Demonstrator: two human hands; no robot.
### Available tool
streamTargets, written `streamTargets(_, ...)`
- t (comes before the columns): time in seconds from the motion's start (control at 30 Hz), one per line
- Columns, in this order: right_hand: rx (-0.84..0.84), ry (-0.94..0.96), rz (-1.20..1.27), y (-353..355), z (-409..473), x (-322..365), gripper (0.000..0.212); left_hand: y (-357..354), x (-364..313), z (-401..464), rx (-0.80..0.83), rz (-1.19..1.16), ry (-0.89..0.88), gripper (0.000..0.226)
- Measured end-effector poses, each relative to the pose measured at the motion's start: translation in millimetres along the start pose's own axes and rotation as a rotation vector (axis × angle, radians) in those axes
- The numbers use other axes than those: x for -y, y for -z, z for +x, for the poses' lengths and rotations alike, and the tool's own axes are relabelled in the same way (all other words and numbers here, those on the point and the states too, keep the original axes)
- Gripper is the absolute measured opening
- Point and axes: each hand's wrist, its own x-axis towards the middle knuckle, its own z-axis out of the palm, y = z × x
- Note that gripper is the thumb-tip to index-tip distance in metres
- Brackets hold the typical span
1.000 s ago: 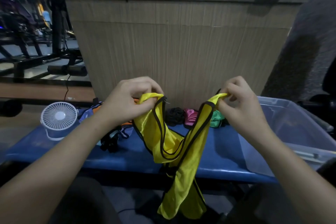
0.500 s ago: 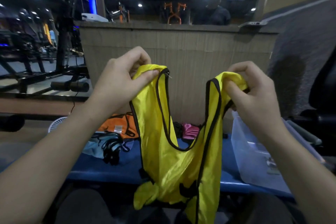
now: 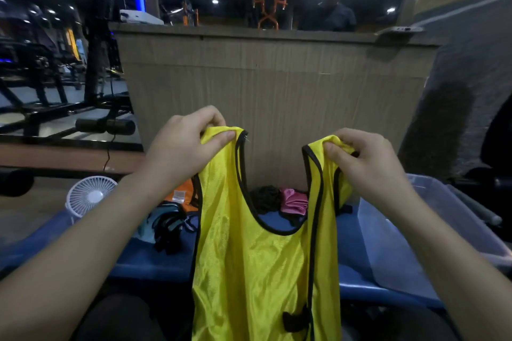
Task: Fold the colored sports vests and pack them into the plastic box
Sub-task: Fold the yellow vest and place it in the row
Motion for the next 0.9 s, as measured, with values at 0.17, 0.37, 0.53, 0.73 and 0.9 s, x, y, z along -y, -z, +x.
streamTargets(0.17,0.037,-0.138,-0.1,-21,7,-20,0.033,-22,27,-3,0.075,0.108,0.058,0.024)
streamTargets(0.37,0.133,-0.21,-0.181,-29,14,-35,0.025,-32,54,-2,0.318,0.097,0.127,0.019)
streamTargets(0.53,0.186,-0.219,-0.177,-34,15,-46,0.035,-39,64,-5,0.492,0.094,0.149,0.014)
streamTargets(0.73,0.34,-0.177,-0.283,-43,7,-49,0.019,-44,72,-14,0.618,0.207,0.158,0.018)
streamTargets(0.9,0.45,-0.105,-0.398,-40,1,-48,0.02,-37,74,-16,0.544,0.242,0.153,0.028)
